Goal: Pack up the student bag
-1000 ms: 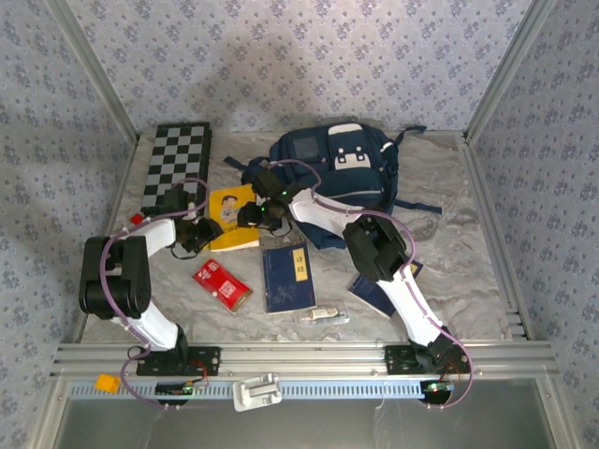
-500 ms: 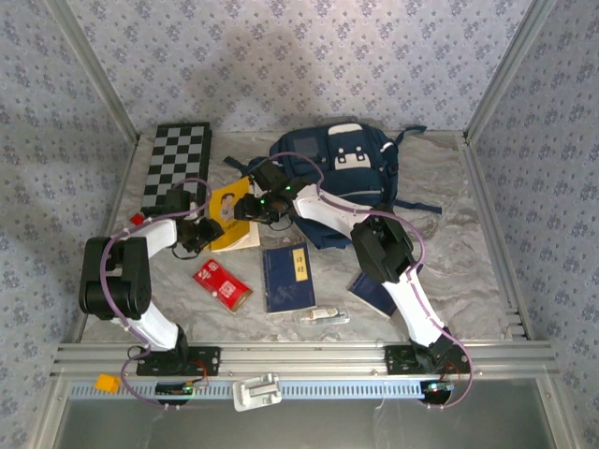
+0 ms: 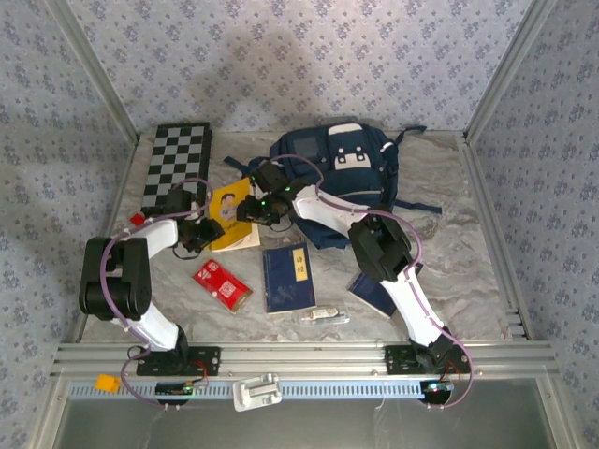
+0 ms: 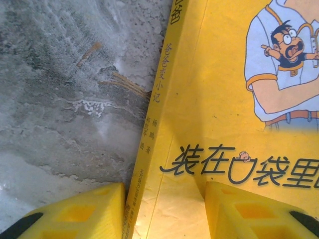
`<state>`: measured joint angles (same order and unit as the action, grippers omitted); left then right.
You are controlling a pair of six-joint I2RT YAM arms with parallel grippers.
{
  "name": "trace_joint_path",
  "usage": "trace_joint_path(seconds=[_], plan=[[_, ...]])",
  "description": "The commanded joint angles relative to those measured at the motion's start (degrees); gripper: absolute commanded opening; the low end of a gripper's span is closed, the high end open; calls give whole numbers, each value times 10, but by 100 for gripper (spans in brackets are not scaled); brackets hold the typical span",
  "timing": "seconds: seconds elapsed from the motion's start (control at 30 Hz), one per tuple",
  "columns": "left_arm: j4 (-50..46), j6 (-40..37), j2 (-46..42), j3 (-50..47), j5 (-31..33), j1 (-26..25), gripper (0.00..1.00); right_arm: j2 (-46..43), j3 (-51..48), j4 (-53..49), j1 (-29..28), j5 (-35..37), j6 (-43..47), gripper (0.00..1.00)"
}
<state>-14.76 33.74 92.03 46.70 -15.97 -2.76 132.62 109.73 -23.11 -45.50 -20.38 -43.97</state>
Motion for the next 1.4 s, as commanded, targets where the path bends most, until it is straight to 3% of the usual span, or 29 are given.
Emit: trace_joint_path(seconds=[0.0, 0.13, 0.37, 0.57, 0.73, 1.03, 1.37], plan=[[-1, 5, -12, -4, -34, -18, 45, 22, 4, 6, -7, -17, -4, 38], [-1, 7, -12, -4, -36, -19, 45, 25, 7, 3, -6, -19, -5, 32], [-10, 4, -19, 2, -23, -17, 45, -14, -7, 10, 0, -13, 4, 9], [-17, 15, -49, 1, -32, 5, 48, -45, 1, 19, -3, -30, 8, 1], [-31, 24, -112, -6, -46, 38, 54, -87, 6, 22, -3, -36, 18, 0], [-51, 42, -203, 12, -158, 98, 67, -180, -14, 12, 10, -58, 45, 0], [91, 111, -249, -3, -317, 87, 75, -286, -118, 68, 59, -147, 50, 0]])
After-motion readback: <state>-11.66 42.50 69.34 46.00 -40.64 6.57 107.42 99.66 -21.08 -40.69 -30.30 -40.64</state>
